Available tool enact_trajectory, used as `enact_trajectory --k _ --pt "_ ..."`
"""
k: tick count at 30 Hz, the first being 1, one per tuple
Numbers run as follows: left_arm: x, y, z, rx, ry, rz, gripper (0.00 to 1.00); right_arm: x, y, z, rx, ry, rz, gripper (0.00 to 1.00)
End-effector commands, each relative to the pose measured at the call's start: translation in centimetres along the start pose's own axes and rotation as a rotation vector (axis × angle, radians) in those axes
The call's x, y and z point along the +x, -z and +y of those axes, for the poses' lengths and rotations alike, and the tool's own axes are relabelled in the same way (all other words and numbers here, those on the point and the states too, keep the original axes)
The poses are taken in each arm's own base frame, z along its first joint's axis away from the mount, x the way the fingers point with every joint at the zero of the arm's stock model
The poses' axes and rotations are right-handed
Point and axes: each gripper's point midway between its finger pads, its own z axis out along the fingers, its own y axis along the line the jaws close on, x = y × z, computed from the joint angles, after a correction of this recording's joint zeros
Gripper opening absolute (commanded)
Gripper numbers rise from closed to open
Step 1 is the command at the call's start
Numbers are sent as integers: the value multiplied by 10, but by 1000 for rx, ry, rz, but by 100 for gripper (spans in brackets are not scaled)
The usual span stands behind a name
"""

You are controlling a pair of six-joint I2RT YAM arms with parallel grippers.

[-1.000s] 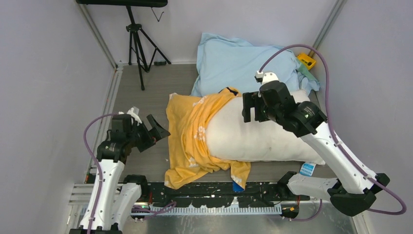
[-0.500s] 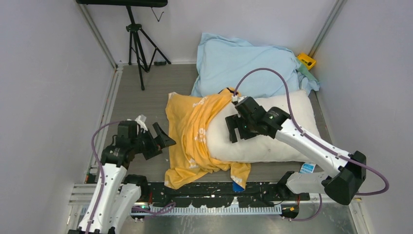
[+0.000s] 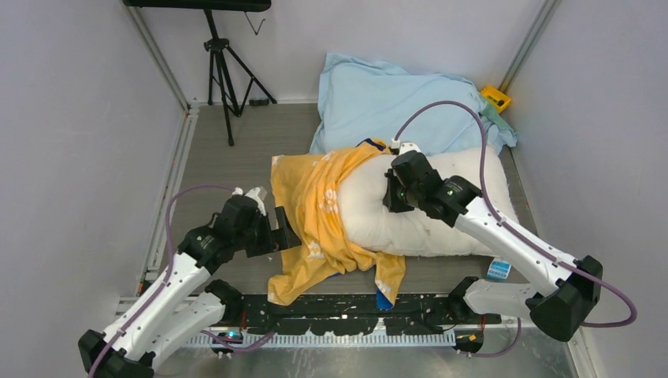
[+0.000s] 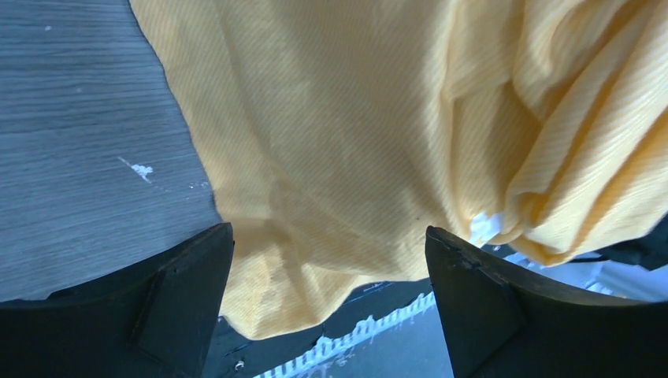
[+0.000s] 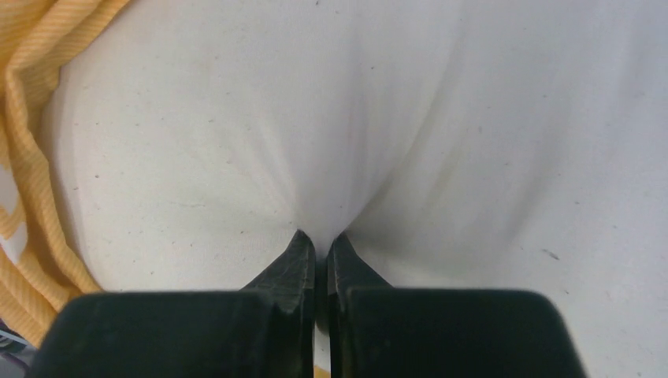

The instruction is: Remove the pillowcase from the pillow

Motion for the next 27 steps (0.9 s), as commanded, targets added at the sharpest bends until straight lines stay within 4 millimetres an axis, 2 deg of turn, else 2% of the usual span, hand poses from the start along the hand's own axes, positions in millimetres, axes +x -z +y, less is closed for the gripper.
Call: enact_trajectory --k 1,8,15,18,24,27 --pt "-17 0 -28 22 -118 -69 93 -63 23 0 -3 -80 -215 0" --pt "-11 2 -62 50 -382 -75 93 -72 24 -7 16 -92 -206 0" --pt "24 0 -91 191 -495 79 86 -70 21 -10 14 -100 -191 0" --pt "33 -3 -83 149 -513 116 86 -69 21 -12 12 -103 -190 0" --pt "59 -18 -44 -21 -497 273 84 -70 19 -18 25 -113 -192 0" --pt "62 -19 -34 -61 -473 276 82 -73 20 -28 54 -140 -211 0"
